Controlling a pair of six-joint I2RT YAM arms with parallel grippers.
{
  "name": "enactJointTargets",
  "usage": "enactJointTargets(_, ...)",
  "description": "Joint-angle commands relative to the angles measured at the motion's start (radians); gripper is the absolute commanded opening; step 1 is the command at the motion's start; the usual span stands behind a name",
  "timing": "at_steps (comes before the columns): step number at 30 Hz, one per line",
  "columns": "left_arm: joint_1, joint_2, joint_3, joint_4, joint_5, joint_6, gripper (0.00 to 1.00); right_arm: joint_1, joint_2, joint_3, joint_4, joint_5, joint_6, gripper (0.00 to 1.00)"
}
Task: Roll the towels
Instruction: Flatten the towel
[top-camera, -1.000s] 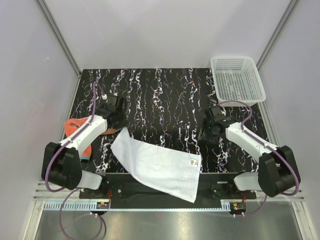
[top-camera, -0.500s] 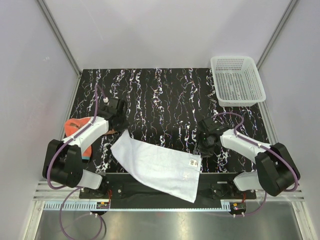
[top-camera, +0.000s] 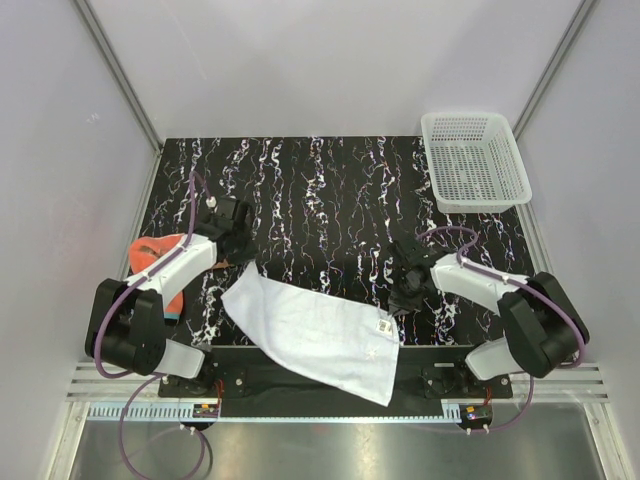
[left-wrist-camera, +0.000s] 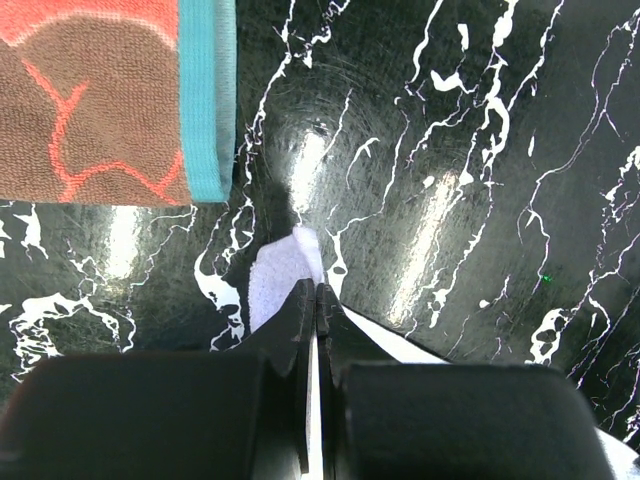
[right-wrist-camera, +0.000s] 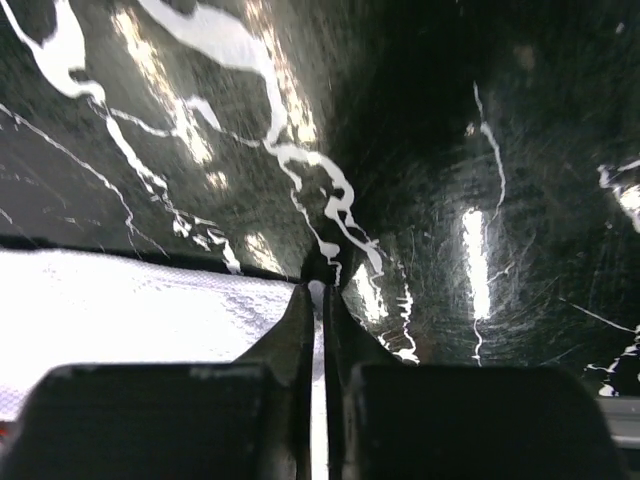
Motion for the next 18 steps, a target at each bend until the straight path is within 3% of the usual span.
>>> enactJointTargets(1, 0.012, -0.026, 0.004, 0.046, 0.009, 0.014, 0.0, 0.009, 0.049, 0.075, -0.017, 0.117, -0.033, 0.0)
enactJointTargets(8, 0.018, 0.002, 0.02, 0.058, 0.03, 0.01, 0.0, -0.126, 0.158, 0.234, -0.069, 0.123, -0.174, 0.0)
enactJointTargets(18, 0.019, 0.137, 0.099, 0.098, 0.056, -0.01, 0.0, -0.287, 0.436, 0.62, -0.135, 0.215, -0.307, 0.0)
